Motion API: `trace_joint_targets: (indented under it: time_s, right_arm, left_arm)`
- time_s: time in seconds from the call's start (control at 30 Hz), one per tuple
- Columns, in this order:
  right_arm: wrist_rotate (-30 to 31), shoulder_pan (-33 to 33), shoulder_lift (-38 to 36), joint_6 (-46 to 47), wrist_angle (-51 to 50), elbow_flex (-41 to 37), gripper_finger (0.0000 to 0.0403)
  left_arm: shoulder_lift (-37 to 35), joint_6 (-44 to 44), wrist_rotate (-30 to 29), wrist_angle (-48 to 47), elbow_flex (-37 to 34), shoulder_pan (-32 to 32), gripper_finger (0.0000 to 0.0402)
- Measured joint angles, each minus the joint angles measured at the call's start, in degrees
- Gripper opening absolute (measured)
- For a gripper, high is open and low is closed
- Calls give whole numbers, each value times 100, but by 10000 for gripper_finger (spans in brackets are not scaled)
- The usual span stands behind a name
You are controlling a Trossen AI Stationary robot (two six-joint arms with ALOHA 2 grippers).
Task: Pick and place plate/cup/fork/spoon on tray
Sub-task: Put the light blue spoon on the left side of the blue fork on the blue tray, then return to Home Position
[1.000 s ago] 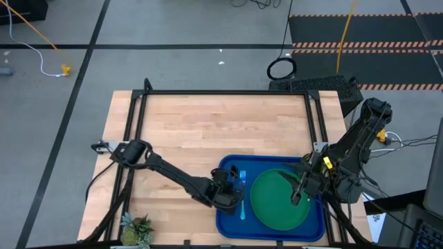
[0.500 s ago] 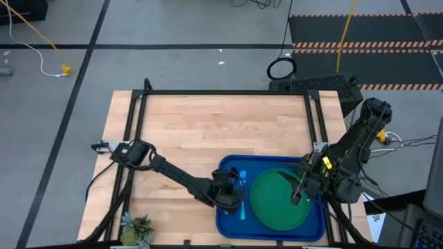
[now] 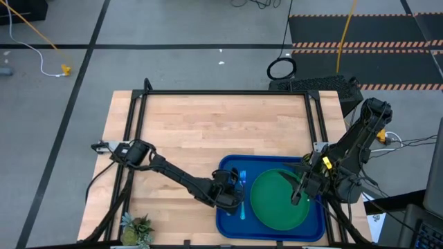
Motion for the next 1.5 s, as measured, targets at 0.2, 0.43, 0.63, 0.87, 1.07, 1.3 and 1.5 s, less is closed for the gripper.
trace_joint_targets:
  time_s: [0.2, 0.43, 0.63, 0.87, 1.07, 1.3, 1.5]
  right_arm:
    - [0, 0, 0, 0, 0, 0, 130]
    - [3, 0, 0, 0, 0, 0, 130]
    - [3, 0, 0, -1, 0, 0, 130]
    - [3, 0, 0, -4, -18, 0, 130]
    - [-2, 89, 0, 49, -3, 0, 130]
    - [3, 235, 2, 149, 136, 0, 130]
    - [5, 400, -12, 139, 136, 0, 130]
  left_arm:
    - [-2, -13, 10, -4, 0, 1, 80]
    - [-4, 55, 161, -133, 0, 94, 81]
    - [-32, 333, 166, -144, -3, 185, 81]
    - [-552, 1224, 20, -139, -9, 202, 81]
    - [-1171, 2953, -517, 21, -7, 114, 81]
    - [-1779, 4896, -536, -259, -2, 223, 81]
    - [-2231, 5561, -388, -726, -4, 389, 81]
